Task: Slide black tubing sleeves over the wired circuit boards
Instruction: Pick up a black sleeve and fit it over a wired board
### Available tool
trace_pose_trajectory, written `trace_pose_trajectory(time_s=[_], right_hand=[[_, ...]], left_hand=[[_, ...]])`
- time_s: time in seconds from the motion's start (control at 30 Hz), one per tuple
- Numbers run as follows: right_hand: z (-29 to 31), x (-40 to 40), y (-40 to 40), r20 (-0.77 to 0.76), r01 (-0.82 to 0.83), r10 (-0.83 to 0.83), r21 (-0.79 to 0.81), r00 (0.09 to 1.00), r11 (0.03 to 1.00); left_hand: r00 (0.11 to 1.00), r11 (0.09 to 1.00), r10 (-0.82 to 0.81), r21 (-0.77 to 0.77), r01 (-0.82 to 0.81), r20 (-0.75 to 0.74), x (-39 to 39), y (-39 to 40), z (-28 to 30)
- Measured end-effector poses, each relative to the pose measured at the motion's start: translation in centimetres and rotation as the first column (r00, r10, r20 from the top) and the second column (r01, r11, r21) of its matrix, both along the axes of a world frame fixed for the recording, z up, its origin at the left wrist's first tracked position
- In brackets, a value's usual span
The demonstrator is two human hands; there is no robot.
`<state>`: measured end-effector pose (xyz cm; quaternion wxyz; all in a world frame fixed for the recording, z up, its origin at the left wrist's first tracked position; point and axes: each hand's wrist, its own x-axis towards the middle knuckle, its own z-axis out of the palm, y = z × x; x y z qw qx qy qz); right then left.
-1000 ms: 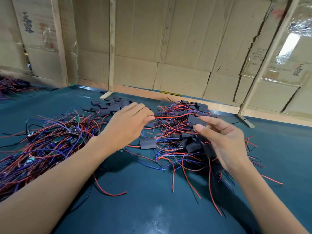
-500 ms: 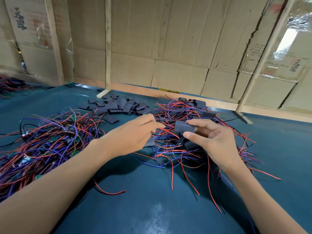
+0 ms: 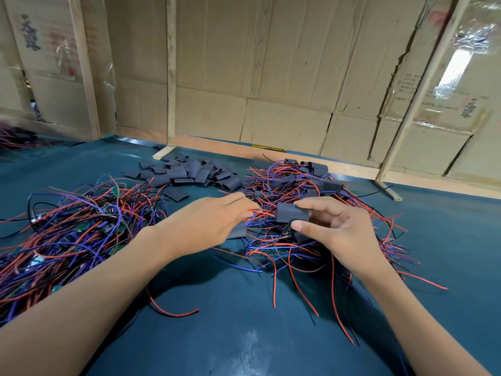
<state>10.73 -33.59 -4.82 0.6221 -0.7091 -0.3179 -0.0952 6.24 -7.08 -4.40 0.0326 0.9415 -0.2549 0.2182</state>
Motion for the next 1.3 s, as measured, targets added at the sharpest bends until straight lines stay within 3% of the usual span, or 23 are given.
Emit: trace_pose_trajectory(time_s=[0.17,0.4,0.9,1.3], right_hand=[[-0.1,0.1,0.0,0.012,0.001,-0.001,-0.009,1.0,1.0],[-0.2,0.1,0.1,0.006,-0.033,0.033,-0.005,0.999,0.999],[-0.4,-1.1,1.3,-0.018,-0.059,0.059,0.009,0.998,0.998],[-0.1,-0.8,1.1,-0.082,-0.027,0.034,0.088,0.996,0.996]], left_hand=[[0.999,0.987,0.034,-0.153,-0.039,-0.037,-0.4,-0.5,0.0],[0.999,0.972,0.034,-0.23,-0.037,-0.019,-0.5,-0.4,0.0],[0.999,0.987,-0.026,-0.157,0.029,0.019,-0.5,-1.2,-0.4],[0.993,0.979,0.037,-0.202,-0.014,0.11,-0.8,-1.0,-0.3]])
